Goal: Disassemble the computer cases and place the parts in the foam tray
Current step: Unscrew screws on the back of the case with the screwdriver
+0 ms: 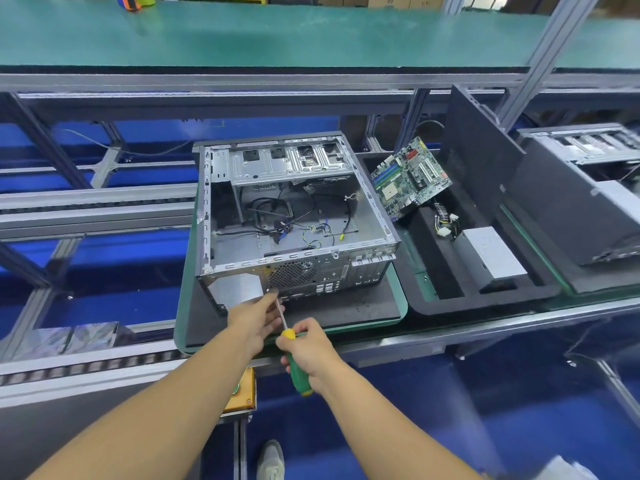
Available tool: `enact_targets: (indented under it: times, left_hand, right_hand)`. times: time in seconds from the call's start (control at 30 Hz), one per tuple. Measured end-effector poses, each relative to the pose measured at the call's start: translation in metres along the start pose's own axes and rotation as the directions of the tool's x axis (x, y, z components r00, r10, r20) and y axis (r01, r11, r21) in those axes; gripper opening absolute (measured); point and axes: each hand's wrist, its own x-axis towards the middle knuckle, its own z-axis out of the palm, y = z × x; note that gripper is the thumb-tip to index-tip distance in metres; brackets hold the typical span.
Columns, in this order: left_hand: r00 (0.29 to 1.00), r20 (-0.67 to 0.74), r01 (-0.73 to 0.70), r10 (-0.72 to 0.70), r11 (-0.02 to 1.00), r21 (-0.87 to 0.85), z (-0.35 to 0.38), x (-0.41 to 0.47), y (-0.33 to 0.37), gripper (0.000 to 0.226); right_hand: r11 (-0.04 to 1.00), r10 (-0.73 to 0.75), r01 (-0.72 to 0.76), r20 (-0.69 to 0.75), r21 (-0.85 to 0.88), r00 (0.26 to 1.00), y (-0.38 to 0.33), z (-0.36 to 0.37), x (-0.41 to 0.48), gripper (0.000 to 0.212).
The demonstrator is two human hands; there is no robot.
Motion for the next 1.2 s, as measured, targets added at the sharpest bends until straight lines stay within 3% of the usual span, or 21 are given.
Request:
enact_targets:
  times: [0.13,0.3,0.37,0.43,0.5,0.6,0.7,0.8,0.93,0.97,1.1,1.17,1.2]
  left_hand:
    - [1.0,0.021,0.001,-0.001,0.999,-0.039,0.004,-0.005,0.004,0.008]
    - [0.985,0.163,-0.056,0.051,0.998,0.026,0.001,-0.014,-0.005,0.009]
    - [0.981,0.184,-0.058,0.064,0.998,-0.039,0.003,-0.018,-0.007,0.01]
    - [0.976,0.203,-0.074,0.078,0.997,-0.028,0.003,-0.022,-0.007,0.012]
    - [0.936,0.339,-0.184,0.093,0.951,0.248,0.007,-0.029,-0.006,0.015]
    - [0.824,0.557,-0.467,0.104,0.682,0.563,0.026,-0.044,-0.001,0.018]
    - [0.717,0.668,-0.697,0.199,0.221,0.682,0.053,-0.055,0.012,0.022]
    - [0.64,0.73,-0.73,0.24,-0.106,0.675,0.074,-0.056,0.022,0.019]
    - [0.683,0.724,-0.61,0.1,-0.467,0.64,0.1,-0.058,0.024,0.023]
    - [0.686,0.723,-0.592,0.082,-0.516,0.62,0.105,-0.057,0.023,0.023]
    - [0.696,0.716,-0.582,0.062,-0.537,0.611,0.115,-0.055,0.02,0.027]
    - [0.631,0.768,-0.624,0.108,-0.518,0.585,0.112,-0.063,0.026,0.031]
    - [0.535,0.823,-0.677,0.191,-0.486,0.553,0.108,-0.068,0.031,0.034]
  right_hand:
    - [0.999,-0.008,0.008,0.011,-0.05,1.0,-0.002,-0.006,0.0,0.023]
    - [0.974,-0.028,0.043,0.071,-0.222,0.997,0.0,-0.031,-0.006,0.02]
    - [0.968,-0.056,0.073,0.077,-0.241,0.995,0.002,-0.047,-0.008,0.018]
    - [0.981,-0.105,0.121,0.11,-0.152,0.988,0.003,-0.062,-0.011,0.014]
    - [0.987,-0.158,0.156,0.08,0.036,0.984,-0.002,-0.073,-0.012,0.013]
    - [0.963,-0.221,0.223,-0.031,0.154,0.975,-0.017,-0.084,-0.014,0.016]
    - [0.96,-0.263,0.268,-0.069,0.081,0.962,-0.031,-0.092,-0.019,0.016]
    - [0.959,-0.244,0.257,-0.114,0.117,0.963,-0.036,-0.101,-0.021,0.015]
    - [0.961,-0.192,0.208,-0.101,0.18,0.976,-0.041,-0.116,-0.024,0.016]
    - [0.96,-0.19,0.206,-0.104,0.187,0.976,-0.041,-0.119,-0.024,0.017]
    - [0.96,-0.186,0.21,-0.137,0.185,0.973,-0.042,-0.128,-0.024,0.019]
    - [0.962,-0.201,0.227,-0.17,0.15,0.965,-0.044,-0.133,-0.022,0.016]
    - [0.958,-0.218,0.25,-0.208,0.142,0.954,-0.047,-0.137,-0.02,0.013]
